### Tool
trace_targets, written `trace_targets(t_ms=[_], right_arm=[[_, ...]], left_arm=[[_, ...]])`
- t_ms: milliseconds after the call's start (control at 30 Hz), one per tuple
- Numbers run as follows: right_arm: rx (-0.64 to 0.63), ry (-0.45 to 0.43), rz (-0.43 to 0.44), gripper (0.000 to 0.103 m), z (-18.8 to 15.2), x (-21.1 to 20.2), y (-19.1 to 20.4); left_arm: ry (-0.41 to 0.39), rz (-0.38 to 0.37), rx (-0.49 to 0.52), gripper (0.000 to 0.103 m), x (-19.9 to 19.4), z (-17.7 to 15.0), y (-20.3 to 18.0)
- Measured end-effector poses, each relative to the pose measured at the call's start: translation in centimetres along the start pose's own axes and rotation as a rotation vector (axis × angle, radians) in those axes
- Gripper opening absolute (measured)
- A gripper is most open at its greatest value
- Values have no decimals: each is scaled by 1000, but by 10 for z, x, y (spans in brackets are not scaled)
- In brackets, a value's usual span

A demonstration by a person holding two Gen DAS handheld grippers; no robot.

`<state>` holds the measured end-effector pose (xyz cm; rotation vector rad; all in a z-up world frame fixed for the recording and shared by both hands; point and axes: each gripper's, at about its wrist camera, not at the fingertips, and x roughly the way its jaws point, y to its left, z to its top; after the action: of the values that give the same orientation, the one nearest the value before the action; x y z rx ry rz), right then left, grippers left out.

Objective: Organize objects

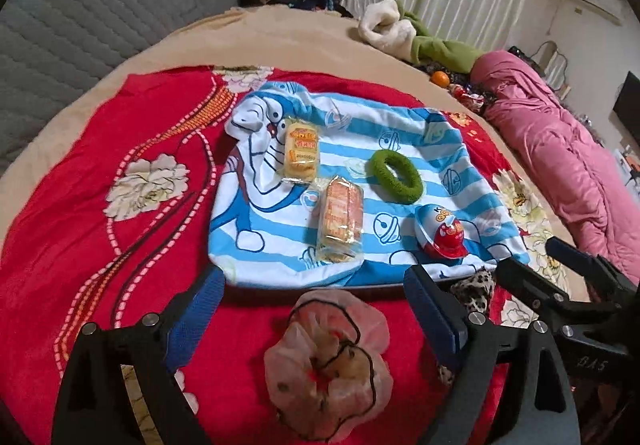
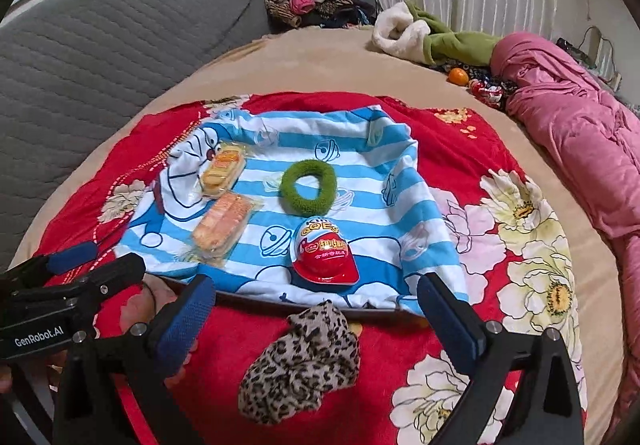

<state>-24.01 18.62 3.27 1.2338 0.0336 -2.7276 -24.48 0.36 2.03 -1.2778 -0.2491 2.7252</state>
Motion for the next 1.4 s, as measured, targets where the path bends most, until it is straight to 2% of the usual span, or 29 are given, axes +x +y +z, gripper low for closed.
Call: trace_targets(t_ms=[667, 1267, 1400], right_arm=[[-11, -96, -37, 102, -4, -69, 14], [-8, -246, -28, 102, -1, -146, 28], [-18, -279, -41, 102, -2, -164, 31]], left_arm=[[-101, 14, 25, 92, -70, -4, -8], [-206, -15, 59, 92, -142, -9, -26], [-253, -6, 74, 92, -161, -11, -31]])
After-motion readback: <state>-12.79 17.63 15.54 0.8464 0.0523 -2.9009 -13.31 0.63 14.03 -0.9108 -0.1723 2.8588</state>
